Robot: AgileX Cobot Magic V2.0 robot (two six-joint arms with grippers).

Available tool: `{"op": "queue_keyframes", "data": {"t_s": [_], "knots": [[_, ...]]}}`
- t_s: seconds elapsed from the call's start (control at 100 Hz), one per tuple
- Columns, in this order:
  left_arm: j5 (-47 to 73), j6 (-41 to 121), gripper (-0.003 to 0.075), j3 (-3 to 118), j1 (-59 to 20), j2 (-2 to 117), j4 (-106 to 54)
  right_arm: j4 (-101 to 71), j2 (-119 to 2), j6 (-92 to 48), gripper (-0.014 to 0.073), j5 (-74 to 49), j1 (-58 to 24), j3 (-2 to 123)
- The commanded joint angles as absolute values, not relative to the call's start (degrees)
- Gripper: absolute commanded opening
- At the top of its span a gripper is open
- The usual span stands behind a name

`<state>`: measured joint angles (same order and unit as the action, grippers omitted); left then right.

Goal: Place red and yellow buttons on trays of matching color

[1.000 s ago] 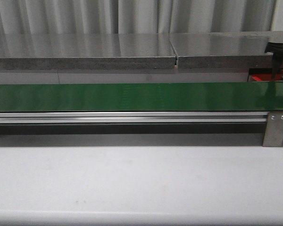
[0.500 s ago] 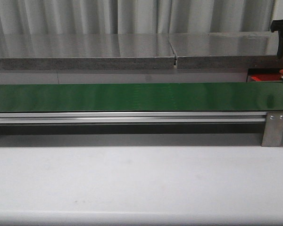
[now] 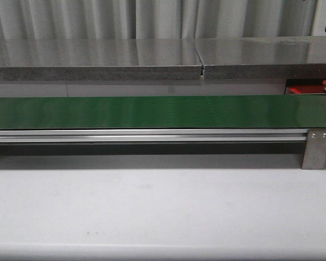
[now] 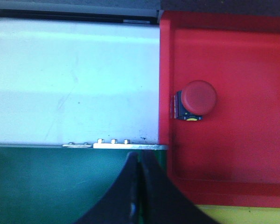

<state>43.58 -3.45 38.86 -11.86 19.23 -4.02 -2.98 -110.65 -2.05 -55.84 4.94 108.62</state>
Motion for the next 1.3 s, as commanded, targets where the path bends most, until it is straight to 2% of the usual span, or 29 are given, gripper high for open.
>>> {"op": "queue_keyframes", "data": {"t_s": [0.0,0.7,0.91,1.29], "knots": [[39.3,-3.5,-0.0020,40.2,-12.4,19.8,-4.3,-2.7,-103.5,-2.8,-0.0117,-51.6,4.4,106.5],[39.3,-3.5,-0.0020,40.2,-12.4,19.8,-4.3,-2.8,-66.2,-4.9,-0.0117,-33.5,3.3,61.8],[39.3,-3.5,-0.0020,40.2,-12.4,19.8,-4.3,-2.8,-54.1,-5.2,-0.0117,-32.2,3.3,53.5],[39.3,-3.5,-0.0020,40.2,-12.4,19.8,-4.3,-2.8,-36.6,-5.2,-0.0117,-33.0,3.3,45.6]]}}
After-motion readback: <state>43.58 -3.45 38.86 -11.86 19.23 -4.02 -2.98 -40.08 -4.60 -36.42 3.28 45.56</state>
